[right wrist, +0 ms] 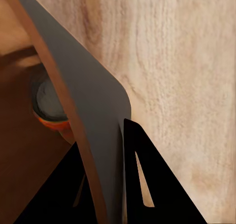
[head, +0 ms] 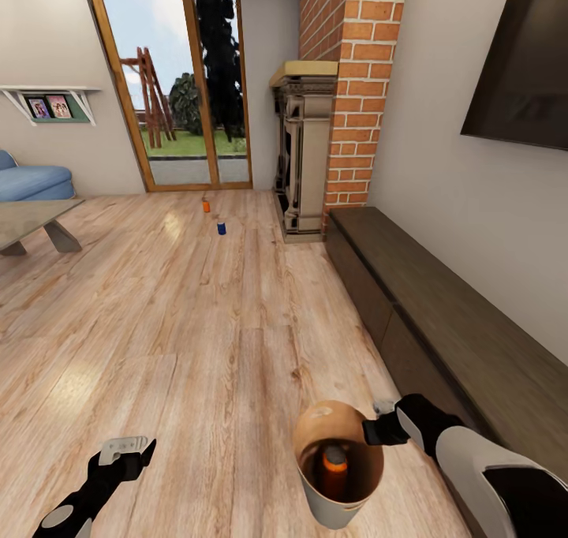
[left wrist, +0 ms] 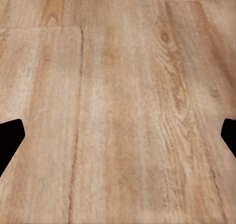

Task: Put the three can of soda from the living room inside the tash can in the kitchen.

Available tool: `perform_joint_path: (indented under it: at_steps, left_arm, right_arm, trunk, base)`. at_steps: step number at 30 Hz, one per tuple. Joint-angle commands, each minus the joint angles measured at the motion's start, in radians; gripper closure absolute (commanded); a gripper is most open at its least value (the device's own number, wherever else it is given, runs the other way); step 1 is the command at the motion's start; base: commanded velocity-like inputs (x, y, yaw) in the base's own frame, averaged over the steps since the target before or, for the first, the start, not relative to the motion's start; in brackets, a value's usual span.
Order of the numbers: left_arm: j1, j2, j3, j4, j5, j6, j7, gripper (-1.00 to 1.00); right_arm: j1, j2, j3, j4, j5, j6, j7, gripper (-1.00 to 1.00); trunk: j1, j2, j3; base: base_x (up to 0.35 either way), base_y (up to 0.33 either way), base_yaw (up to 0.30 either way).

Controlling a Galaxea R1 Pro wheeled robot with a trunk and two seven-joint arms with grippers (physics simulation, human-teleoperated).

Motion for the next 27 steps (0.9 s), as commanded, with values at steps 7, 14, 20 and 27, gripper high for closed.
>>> perform_joint_path:
  at_steps: [7, 14, 20, 27]
  left_arm:
    - [0.0, -0.001, 0.0, 0.0, 0.0, 0.0, 0.0, -1.0]
    - [0.0, -0.002, 0.0, 0.0, 0.0, 0.0, 0.0, -1.0]
    - [0.0, -0.002, 0.0, 0.0, 0.0, 0.0, 0.001, -1.0]
    - [-0.021, 0.011, -0.022, -0.023, 0.0, 0.004, -0.014, -1.0]
  right_arm:
    - [0.012, -0.012, -0.014, 0.0, -0.018, 0.002, 0.006, 1.0]
    - [0.027, -0.018, -0.013, 0.001, -0.017, 0.001, 0.005, 1.0]
    - [0.038, -0.025, -0.013, 0.0, -0.017, -0.001, 0.005, 1.0]
    - [0.006, -0.032, 0.015, -0.036, 0.07, 0.008, 0.014, 1.0]
  trunk:
    - [0.0, 0.0, 0.0]
    - [0.0, 0.0, 0.0]
    - [0.0, 0.0, 0.0]
    - [0.0, 0.0, 0.0]
  base:
    - [0.0, 0.0, 0.0]
    - [0.0, 0.0, 0.0]
    - [0.0, 0.0, 0.0]
    - [0.0, 0.0, 0.0]
